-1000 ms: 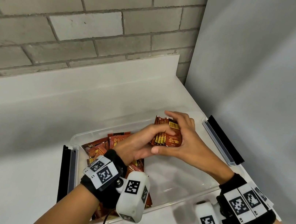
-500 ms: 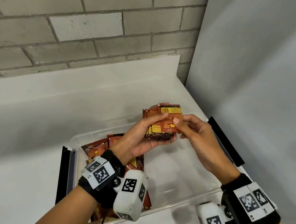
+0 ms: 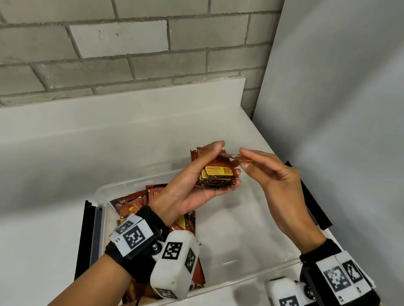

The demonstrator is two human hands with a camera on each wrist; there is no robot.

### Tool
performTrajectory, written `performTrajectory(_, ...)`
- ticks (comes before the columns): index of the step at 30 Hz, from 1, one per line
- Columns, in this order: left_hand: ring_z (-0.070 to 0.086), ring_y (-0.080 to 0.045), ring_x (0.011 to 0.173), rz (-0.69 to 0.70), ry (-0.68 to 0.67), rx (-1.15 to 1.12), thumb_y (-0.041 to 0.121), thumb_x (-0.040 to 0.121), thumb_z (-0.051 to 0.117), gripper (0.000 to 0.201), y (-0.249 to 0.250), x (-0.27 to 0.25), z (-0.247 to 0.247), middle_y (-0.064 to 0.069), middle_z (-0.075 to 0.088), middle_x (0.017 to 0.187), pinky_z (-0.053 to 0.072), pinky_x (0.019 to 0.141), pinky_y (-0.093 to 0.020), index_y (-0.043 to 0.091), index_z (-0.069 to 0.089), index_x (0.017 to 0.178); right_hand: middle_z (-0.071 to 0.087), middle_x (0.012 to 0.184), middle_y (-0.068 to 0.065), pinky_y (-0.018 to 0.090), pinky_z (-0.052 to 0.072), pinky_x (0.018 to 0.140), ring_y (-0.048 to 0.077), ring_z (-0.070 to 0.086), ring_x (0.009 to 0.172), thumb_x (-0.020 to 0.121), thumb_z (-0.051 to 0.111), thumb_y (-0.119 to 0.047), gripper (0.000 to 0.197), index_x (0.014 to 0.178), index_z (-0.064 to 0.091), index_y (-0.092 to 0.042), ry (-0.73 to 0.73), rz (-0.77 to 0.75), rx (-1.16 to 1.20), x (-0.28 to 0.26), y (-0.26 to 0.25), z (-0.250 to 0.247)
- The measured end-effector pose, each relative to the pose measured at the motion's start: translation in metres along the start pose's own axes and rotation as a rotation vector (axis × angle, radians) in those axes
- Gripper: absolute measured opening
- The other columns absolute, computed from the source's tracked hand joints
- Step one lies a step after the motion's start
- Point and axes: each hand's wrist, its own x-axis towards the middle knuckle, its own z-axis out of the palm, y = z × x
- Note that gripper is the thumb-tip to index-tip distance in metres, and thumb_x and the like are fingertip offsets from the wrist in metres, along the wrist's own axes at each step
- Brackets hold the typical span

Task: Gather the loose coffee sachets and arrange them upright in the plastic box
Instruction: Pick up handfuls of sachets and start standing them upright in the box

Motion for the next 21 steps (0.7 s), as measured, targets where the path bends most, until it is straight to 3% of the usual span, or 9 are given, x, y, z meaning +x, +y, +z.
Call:
performTrajectory(4,0.065,-0.024,0.098,-0.017,-0.071,-0.072,0.004,0.092,0.053,0.026,0.001,-0.001,-0.004,-0.016,0.060,0.118,0.054,0.085,-0.036,0.005,0.057,0.117,0.061,0.120,0.006,0.018,0.049,0.087,0.009,0.059,0.111,0.085,0.057,0.009,0.028,0.101,0.073,-0.009,-0.024,0.015,-0.032,0.001,0.004,-0.001)
performTrajectory(6,0.065,-0.026,0.099,0.002,-0.101,-0.113,-0.003,0.087,0.055,0.036,0.002,-0.002,-0.005,-0.019,0.058,0.122,0.055,0.084,-0.038,0.003,0.055,0.122,0.062,0.120,0.007,0.021,0.051,0.086,0.013,0.059,0.112,0.085,0.055,0.002,0.026,0.101,0.073,-0.007,-0.031,0.024,0.014,0.002,0.003,-0.002)
performTrajectory(8,0.068,-0.025,0.094,0.043,-0.128,-0.139,-0.007,0.076,0.060,0.058,0.002,-0.002,-0.005,-0.017,0.063,0.117,0.057,0.078,-0.039,0.006,0.051,0.133,0.065,0.116,0.007,0.025,0.053,0.084,0.018,0.063,0.107,0.088,0.061,-0.008,0.022,0.107,0.072,-0.011,-0.008,0.066,0.077,0.004,0.001,-0.002)
performTrajectory(11,0.070,-0.025,0.094,0.053,-0.156,-0.120,-0.006,0.070,0.061,0.072,0.002,-0.003,-0.004,-0.016,0.065,0.115,0.058,0.075,-0.039,0.007,0.046,0.139,0.070,0.100,0.008,0.024,0.054,0.076,0.016,0.067,0.088,0.081,0.069,-0.023,0.031,0.111,0.068,-0.014,0.047,0.192,0.104,0.008,-0.001,-0.004)
performTrajectory(15,0.068,-0.027,0.097,0.081,-0.180,-0.096,-0.008,0.068,0.061,0.065,0.001,-0.004,-0.008,-0.014,0.065,0.117,0.057,0.075,-0.039,0.019,0.056,0.127,0.070,0.078,0.004,0.019,0.050,0.062,0.012,0.060,0.068,0.084,0.067,-0.012,0.018,0.101,0.070,-0.007,-0.015,0.282,0.002,0.010,-0.008,-0.013)
performTrajectory(21,0.066,-0.028,0.101,0.087,-0.206,-0.053,-0.007,0.066,0.063,0.064,0.002,-0.004,-0.012,-0.012,0.066,0.118,0.057,0.079,-0.040,0.024,0.060,0.121,0.070,0.081,0.004,0.018,0.049,0.062,0.010,0.061,0.068,0.082,0.068,-0.010,0.016,0.098,0.070,-0.007,-0.172,0.335,-0.122,0.015,-0.022,-0.021)
